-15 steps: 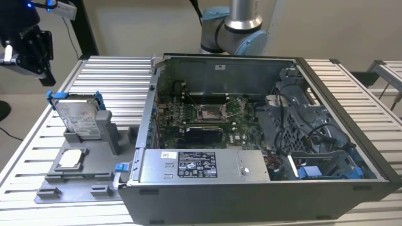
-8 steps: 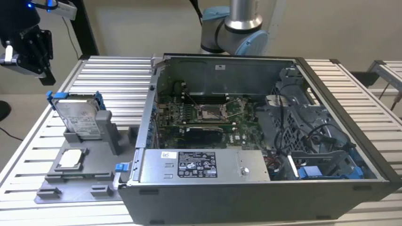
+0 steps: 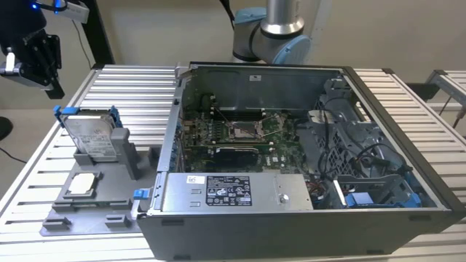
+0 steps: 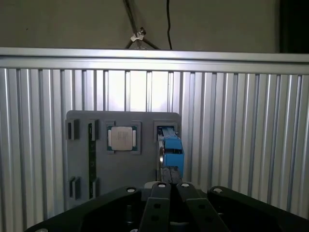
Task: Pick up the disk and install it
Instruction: 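Pick up the disk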
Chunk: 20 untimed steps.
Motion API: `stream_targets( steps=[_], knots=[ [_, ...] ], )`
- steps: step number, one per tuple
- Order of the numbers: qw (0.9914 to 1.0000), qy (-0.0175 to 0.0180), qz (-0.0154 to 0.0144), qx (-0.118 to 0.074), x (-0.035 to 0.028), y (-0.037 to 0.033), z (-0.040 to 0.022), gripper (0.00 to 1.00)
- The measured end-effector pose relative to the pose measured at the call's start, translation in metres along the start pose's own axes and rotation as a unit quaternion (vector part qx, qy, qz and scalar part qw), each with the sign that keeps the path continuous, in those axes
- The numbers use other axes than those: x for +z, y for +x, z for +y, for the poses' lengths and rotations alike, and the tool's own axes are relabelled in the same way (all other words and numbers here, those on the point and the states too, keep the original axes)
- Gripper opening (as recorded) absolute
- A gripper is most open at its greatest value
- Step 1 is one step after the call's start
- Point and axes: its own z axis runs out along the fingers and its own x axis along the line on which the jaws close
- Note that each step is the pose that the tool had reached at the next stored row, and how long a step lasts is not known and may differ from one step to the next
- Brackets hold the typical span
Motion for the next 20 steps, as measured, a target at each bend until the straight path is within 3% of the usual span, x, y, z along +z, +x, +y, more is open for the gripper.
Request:
stream_targets(
  steps=[3,4,17,20],
  knots=[
    [1.0,0.0,0.0,-0.001,0.0,0.0,0.0,0.0],
    [1.0,0.0,0.0,-0.001,0.0,0.0,0.0,1.0],
    [0.99999,-0.0001,0.0001,-0.003,0.0,0.0,0.0,1.0],
    [0.99999,-0.0002,0.0,-0.003,0.0031,0.0,-0.0003,1.0]
  ],
)
